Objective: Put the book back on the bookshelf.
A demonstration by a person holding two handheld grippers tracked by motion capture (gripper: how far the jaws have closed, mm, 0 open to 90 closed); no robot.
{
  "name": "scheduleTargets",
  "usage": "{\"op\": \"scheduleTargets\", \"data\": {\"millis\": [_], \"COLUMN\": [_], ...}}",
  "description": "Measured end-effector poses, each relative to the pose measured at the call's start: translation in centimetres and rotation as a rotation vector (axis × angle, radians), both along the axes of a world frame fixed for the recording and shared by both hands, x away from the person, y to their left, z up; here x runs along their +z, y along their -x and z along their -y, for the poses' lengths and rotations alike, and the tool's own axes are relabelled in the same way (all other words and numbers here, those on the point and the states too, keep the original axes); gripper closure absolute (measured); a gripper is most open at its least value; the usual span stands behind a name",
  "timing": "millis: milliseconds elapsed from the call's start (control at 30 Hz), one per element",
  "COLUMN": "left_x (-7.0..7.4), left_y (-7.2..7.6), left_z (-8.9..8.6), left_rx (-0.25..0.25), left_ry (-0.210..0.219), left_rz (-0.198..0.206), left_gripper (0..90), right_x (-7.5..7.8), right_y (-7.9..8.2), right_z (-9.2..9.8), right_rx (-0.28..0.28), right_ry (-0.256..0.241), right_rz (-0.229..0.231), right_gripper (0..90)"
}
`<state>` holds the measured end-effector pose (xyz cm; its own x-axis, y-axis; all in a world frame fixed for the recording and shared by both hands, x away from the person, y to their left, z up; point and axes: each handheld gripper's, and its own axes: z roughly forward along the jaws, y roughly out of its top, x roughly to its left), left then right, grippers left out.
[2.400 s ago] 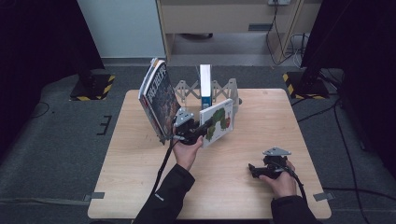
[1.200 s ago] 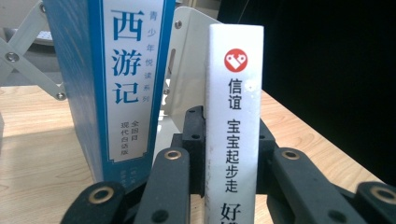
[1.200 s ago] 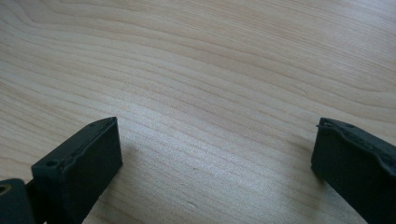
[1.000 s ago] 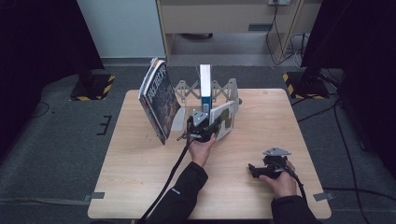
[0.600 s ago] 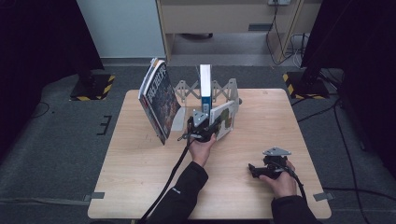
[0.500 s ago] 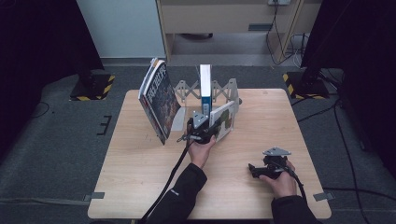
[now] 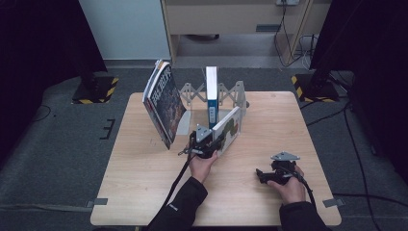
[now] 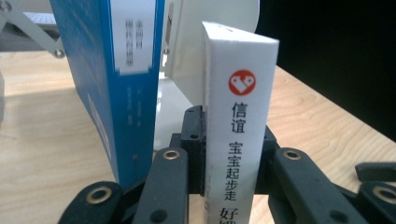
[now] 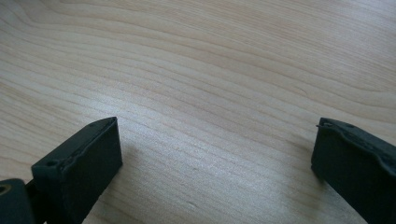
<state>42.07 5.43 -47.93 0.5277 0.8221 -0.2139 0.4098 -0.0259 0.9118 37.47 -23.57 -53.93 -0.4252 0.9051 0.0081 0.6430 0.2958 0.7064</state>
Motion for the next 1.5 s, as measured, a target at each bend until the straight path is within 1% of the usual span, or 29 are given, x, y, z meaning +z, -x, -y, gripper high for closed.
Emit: {"op": "scheduleTargets", "data": {"millis": [33,67,100,167,267,300,600,800,967,1267,1367,1467,1500], "left_x": [-0.3,-0.3,-0.6,-0.9,-1.2,-1.5,-1.9,-2.5,-2.5,-2.6,-2.7,-2.7,-2.7], "left_y": [0.3,0.3,0.6,0.8,1.0,1.1,1.5,1.7,1.8,1.8,1.8,1.7,1.7], "left_z": [-0.2,-0.2,-0.3,-0.5,-0.6,-0.7,-0.6,-0.8,-0.6,-0.2,0.0,0.1,0.3], "left_rx": [-0.005,-0.005,-0.008,-0.01,-0.012,-0.014,-0.022,-0.028,-0.031,-0.016,0.002,0.014,0.021], "left_ry": [-0.007,-0.007,-0.018,-0.017,-0.024,-0.026,-0.051,-0.061,-0.077,-0.074,-0.058,-0.055,-0.057], "left_rz": [-0.006,-0.006,-0.014,-0.026,-0.028,-0.035,-0.031,-0.047,-0.038,-0.032,-0.033,-0.031,-0.025], "left_gripper": [73.4,73.4,73.3,73.3,73.3,73.3,73.3,73.4,73.4,73.4,73.5,73.6,73.6], "right_x": [0.0,0.0,0.0,0.0,0.0,0.0,0.0,0.0,0.0,0.0,0.0,0.0,0.0], "right_y": [0.0,0.0,0.0,0.0,0.0,0.0,0.0,0.0,0.0,0.0,0.0,0.0,0.0], "right_z": [0.0,0.0,0.0,0.0,0.0,0.0,0.0,0.0,0.0,0.0,0.0,0.0,0.0], "right_rx": [0.001,0.001,0.0,0.001,0.0,0.0,0.0,0.001,0.001,0.001,0.0,0.001,0.001], "right_ry": [0.0,0.0,0.0,0.0,0.0,0.0,0.0,0.0,0.0,0.0,0.0,0.0,0.0], "right_rz": [0.0,0.0,0.0,0.0,0.0,0.0,0.0,0.0,0.0,0.0,0.0,0.001,0.0], "right_gripper": [1.9,1.9,1.9,1.9,1.9,1.9,1.9,1.9,1.9,1.9,1.9,1.9,1.9]}}
